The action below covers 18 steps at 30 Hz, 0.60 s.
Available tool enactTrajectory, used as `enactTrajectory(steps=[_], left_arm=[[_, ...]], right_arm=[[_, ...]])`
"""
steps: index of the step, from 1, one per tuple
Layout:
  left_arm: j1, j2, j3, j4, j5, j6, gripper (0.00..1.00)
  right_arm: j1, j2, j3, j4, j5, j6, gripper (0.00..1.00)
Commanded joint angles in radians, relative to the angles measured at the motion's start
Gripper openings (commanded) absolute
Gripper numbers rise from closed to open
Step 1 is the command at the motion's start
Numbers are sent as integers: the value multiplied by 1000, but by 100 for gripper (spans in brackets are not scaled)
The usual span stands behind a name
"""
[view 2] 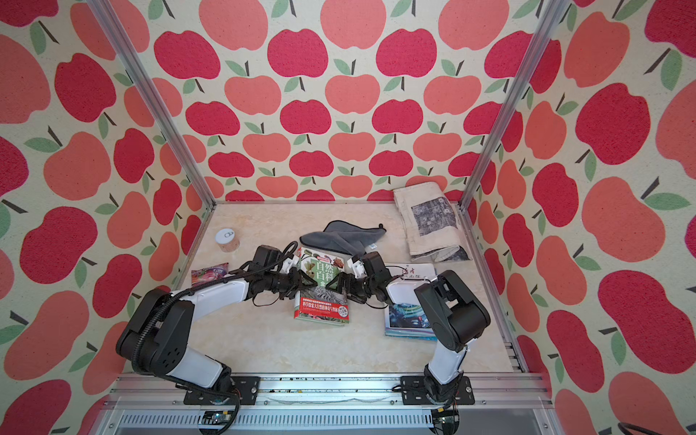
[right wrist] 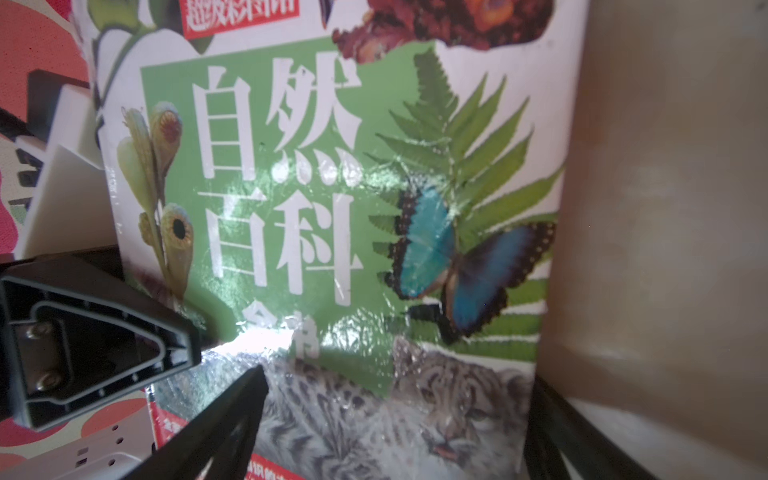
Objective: Wipe the cover of the book
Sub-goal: Pick up the book from the center of the board.
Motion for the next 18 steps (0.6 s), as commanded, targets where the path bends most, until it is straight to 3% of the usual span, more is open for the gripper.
enactTrajectory(steps=[1,3,9,14,18], left_arm=[[6,-37,16,7,48,-3,22],[0,-40,29,-33,35,18,0],[-44,-159,34,43,-11,-68,0],[-197,-241,68,199,-127,-140,0],[-295,-223,65,384,-191,-164,0]], right_arm=[[-7,-53,-23,-88,14,-25,95],[-20,-110,-27,-124,17,-36,95],[-140,-454,42,-492,98,-189,98],[-390,-749,118,-745,147,-274,99],[-489,-830,215,-893,184,-322,99]])
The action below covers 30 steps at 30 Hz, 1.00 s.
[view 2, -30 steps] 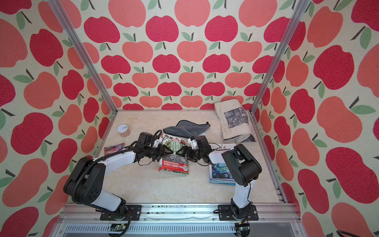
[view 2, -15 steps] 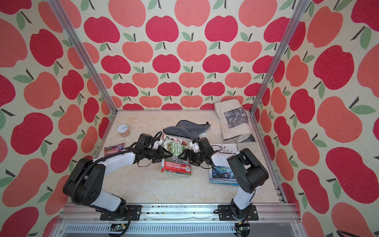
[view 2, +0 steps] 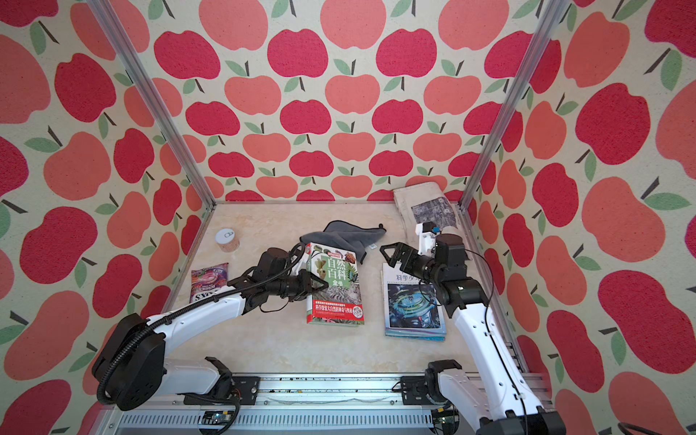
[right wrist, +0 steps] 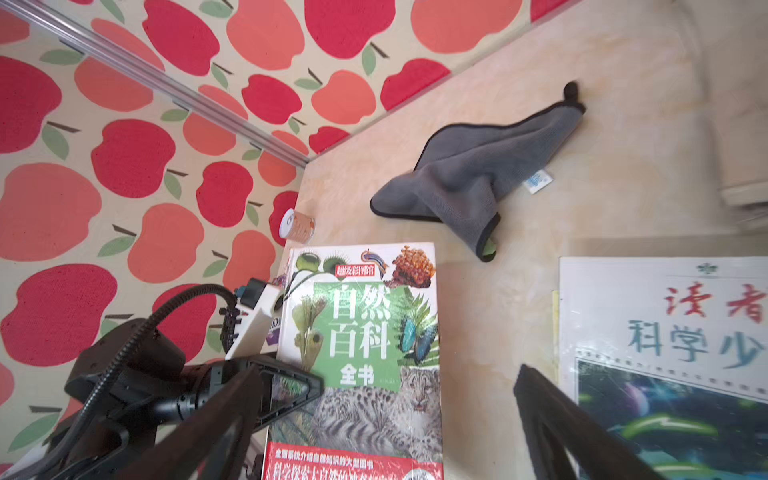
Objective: Wipe the cover of the book
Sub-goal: Pick up the book from the center of the board, then place the book on the book.
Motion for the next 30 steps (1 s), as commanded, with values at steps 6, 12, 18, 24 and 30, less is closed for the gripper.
enactTrajectory(steps=[6,12,18,24,30], left_arm=[[-160,172,109,749,-40,-48,0],[-240,551,419,849,-20,-110,0],[-279,844,688,940,-44,-235,0],[-319,1017,796,997,-81,-385,0],[-350,989,740,985,-84,-378,0]], right_arm=[[-107,-58,92,-238,29,-73,99],[-161,-60,96,-250,8,-78,98],[-240,-84,54,-264,-28,-92,98],[-292,-88,10,-262,-57,-107,98],[-291,-67,-52,-224,-74,-94,98]])
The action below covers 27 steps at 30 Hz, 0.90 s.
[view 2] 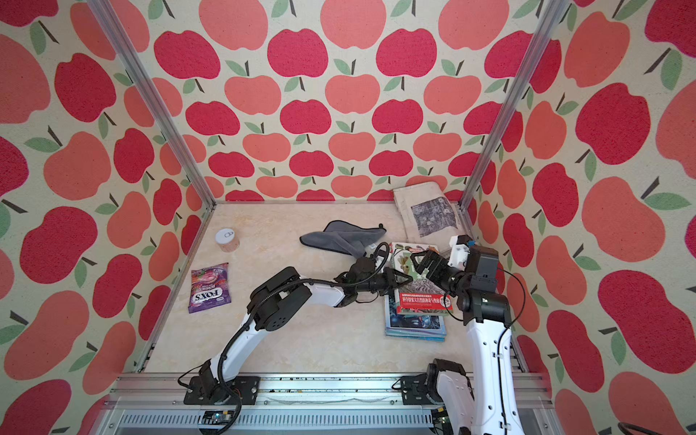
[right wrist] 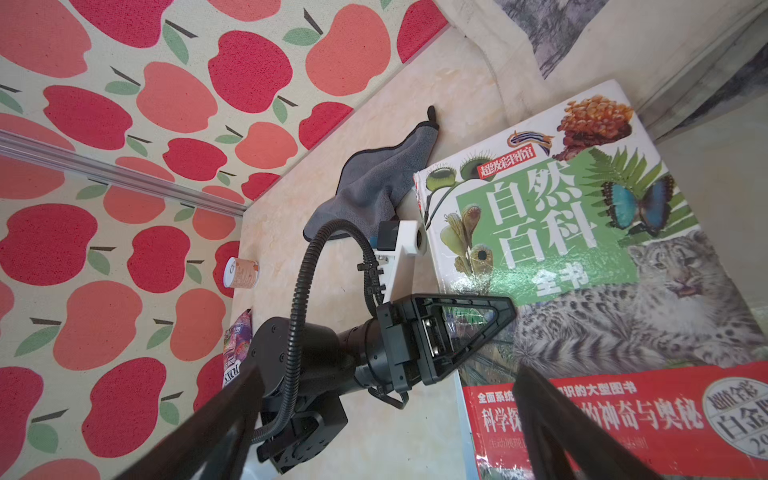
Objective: Wipe the cover of the book
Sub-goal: Place the book on the book.
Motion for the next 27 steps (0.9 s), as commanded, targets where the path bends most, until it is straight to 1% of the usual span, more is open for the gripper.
enactTrajectory(steps=[1,3,6,11,14,18,21,25,26,27], left_arm=[[-25,-85,-4,196,17,16,0],[-30,-116,-44,182,14,33,0],[-31,-148,-96,211,25,25,0],[-30,-214,-170,208,59,48,0],[-31,-228,-169,208,85,43,0],[-35,-226,-191,202,82,38,0],[-36,-228,-231,229,69,25,0],[-35,-248,-256,199,65,51,0],[-35,-250,-250,181,73,58,2],[-35,-249,-242,161,80,61,13]], right_arm=[[-4,8,-37,18,-25,-13,98],[-4,11,-53,33,-31,-7,98],[-5,16,-68,48,-36,0,98],[-4,18,-74,42,-28,-12,98],[-4,23,-75,47,-23,-13,98],[-5,33,-78,51,-28,-10,98],[-4,33,-80,45,-24,-18,98],[-2,41,-87,49,-24,-19,98],[1,46,-90,52,-25,-18,98],[3,49,-92,54,-26,-19,98]])
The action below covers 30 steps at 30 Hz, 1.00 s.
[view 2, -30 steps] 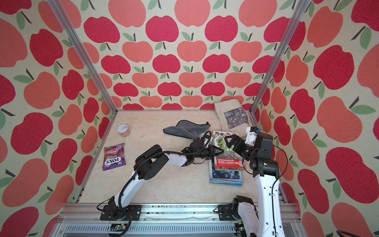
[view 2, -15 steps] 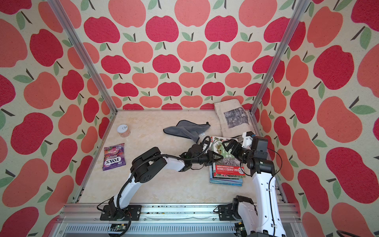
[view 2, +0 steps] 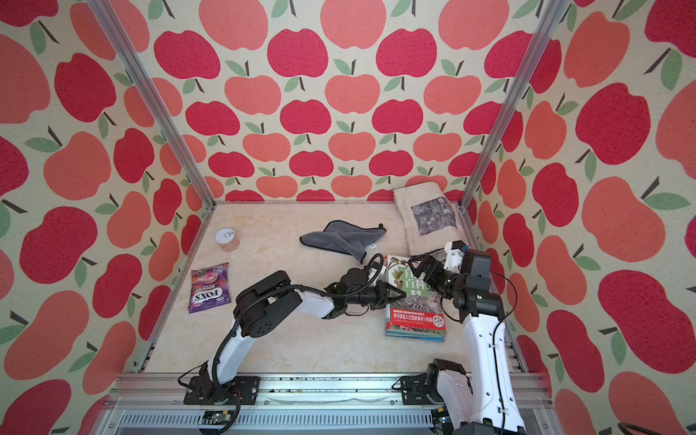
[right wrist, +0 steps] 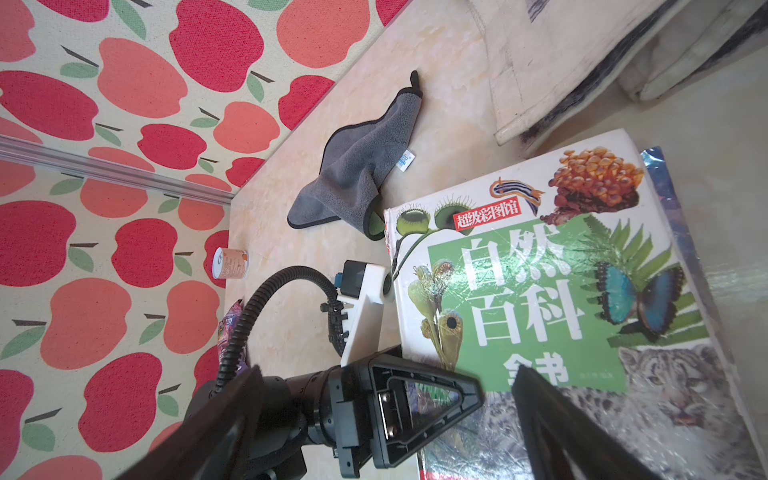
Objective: Wipe the cover of the book
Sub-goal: Place the book on the book.
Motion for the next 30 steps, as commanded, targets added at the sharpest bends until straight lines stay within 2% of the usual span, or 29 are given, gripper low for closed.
enactTrajectory(steps=[1,3,4,5,10,13,17,22,27,30], left_arm=[[-5,-93,30,87,38,61,27],[-5,-97,41,26,48,72,54],[-4,-102,44,-6,54,83,81],[-3,-110,47,-49,59,100,100],[-3,-206,34,-327,36,203,99],[-3,-264,62,-560,25,294,99],[-3,-322,111,-867,-48,447,99],[19,-276,178,-996,-48,509,99],[26,-178,348,-1184,-67,594,99],[27,-161,382,-1194,-65,600,99]], right_arm=[[7,15,-17,8,-11,-19,98],[20,23,-13,0,-2,-25,98],[25,25,-10,-7,5,-29,98],[28,26,-6,-12,7,-32,98],[45,16,20,-47,46,-54,98],[75,28,23,-46,85,-60,98],[120,43,0,-9,109,-41,98],[128,49,-4,13,117,-28,98],[128,47,40,-44,158,-62,98],[127,33,37,-51,166,-70,98]])
